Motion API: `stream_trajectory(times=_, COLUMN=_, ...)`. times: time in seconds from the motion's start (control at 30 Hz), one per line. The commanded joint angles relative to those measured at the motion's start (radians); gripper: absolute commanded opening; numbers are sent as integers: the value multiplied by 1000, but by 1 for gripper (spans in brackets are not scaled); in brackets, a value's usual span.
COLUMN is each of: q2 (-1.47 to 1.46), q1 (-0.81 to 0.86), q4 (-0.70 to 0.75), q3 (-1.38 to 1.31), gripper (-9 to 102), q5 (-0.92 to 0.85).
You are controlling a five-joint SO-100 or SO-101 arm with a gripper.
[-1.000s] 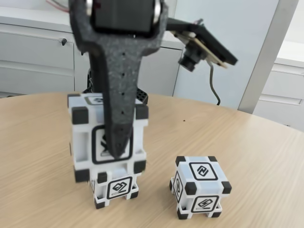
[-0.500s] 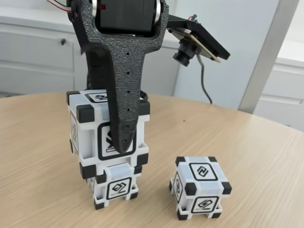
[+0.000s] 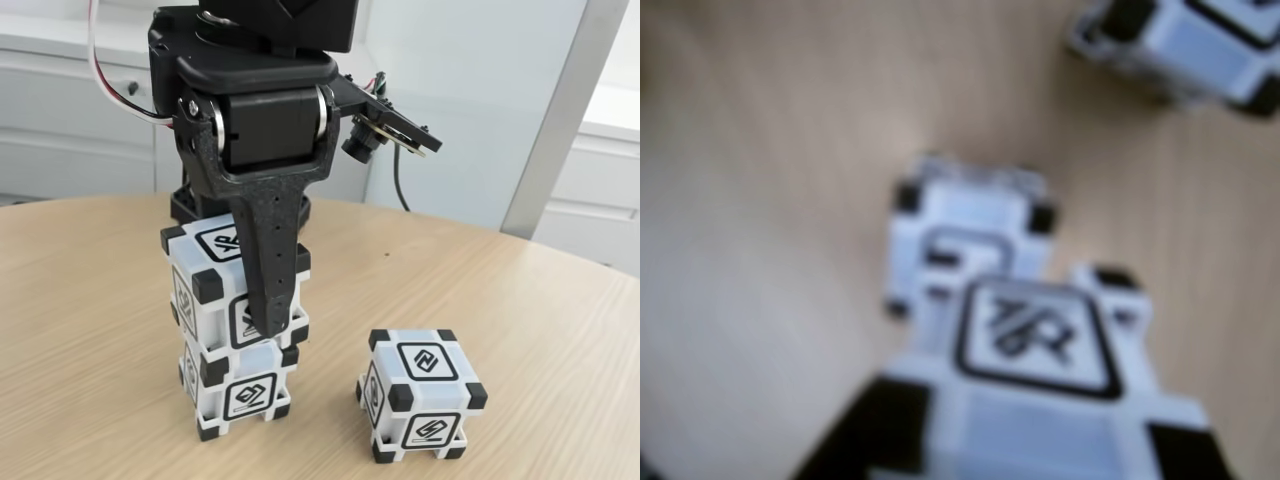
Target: Stack cubes from left to right.
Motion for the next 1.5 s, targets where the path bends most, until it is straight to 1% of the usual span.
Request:
stream_trajectory(times=0.0, q2=49, q1=6, q4=2, q3=-3, gripper=17, q5=-17)
stream_trajectory(times=0.33, q2=48, q1=8, q4=3, q3=3, gripper=17, q5=-106)
stream_trajectory(times=0.47, q2=48, q1=9, q4=3, q3=75, gripper=17, q5=-144)
stream_trajectory(times=0.57, q2=48, q1=8, q4=0, q3=114, gripper=17, q5=-135)
stream_trajectory(times=0.73, q2=48, q1=8, q4=0, q3=103, gripper=17, q5=-118)
stream_trajectory(times=0.8, q2=48, q1=8, q4=0, q3=109, gripper=18, q5=-120)
stream_trajectory(times=1.03, q2=49, q1=8, q4=2, q3=98, gripper=31, q5=-98)
stream_trajectory(times=1.17, q2=49, q1=8, q4=2, q3=97, gripper=36, q5=-91)
stream_trajectory(times=1.33, q2=64, q1=-9, q4=3, q3=95, gripper=37, q5=-69)
stream_trajectory(times=1.47, q2=207, q1=-12, q4=3, q3=98, gripper=36, q5=-60)
